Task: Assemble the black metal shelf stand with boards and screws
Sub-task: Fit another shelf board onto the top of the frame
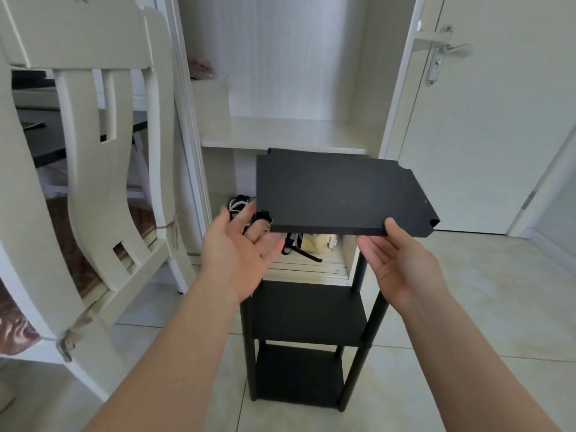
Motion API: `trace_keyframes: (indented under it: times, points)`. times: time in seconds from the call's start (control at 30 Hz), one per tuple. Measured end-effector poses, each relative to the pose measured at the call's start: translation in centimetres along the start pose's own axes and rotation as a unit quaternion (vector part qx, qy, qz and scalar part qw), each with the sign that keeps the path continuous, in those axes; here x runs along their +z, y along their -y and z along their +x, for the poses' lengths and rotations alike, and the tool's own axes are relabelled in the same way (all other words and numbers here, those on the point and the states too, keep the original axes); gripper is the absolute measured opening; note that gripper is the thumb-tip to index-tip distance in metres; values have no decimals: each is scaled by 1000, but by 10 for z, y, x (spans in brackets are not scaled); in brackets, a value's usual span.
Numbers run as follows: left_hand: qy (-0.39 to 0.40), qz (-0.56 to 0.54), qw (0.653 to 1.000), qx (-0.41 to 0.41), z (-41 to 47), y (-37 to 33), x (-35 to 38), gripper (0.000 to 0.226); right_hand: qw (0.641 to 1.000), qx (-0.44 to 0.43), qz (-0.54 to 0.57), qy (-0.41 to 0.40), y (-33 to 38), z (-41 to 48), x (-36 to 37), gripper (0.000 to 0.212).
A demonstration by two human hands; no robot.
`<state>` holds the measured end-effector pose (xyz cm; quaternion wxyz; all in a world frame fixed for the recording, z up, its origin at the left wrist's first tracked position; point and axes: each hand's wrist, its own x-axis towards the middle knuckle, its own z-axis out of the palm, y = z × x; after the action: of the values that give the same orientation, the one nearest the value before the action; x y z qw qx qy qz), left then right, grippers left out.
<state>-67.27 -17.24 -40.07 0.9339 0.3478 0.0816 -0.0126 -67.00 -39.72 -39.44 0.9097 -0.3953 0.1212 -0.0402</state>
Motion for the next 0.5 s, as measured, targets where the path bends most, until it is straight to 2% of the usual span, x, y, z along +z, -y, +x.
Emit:
trace_keyframes:
  times: [0.07,0.13,0.2,0.27,0.33,0.5]
  points:
    - [-15,38,999,-23,-4,16,1,37,1000,-11,11,-10,-1,1,3,19]
    - [-3,189,981,-44,-8,31,8,41,1000,-21,10,-11,-2,0,5,17]
    - [31,284,957,-43,-11,42,19,34,999,-29,13,-8,-6,-1,8,15]
    - [26,289,957,-22,-11,48,31,24,1000,-28,10,-7,-9,-2,10,14]
    - [-12,273,962,8,-9,53,40,17,1000,-24,0,-6,-13,-1,13,14]
    - [-93,237,966,33,2,60,44,28,999,-11,-48,4,-23,-1,14,20]
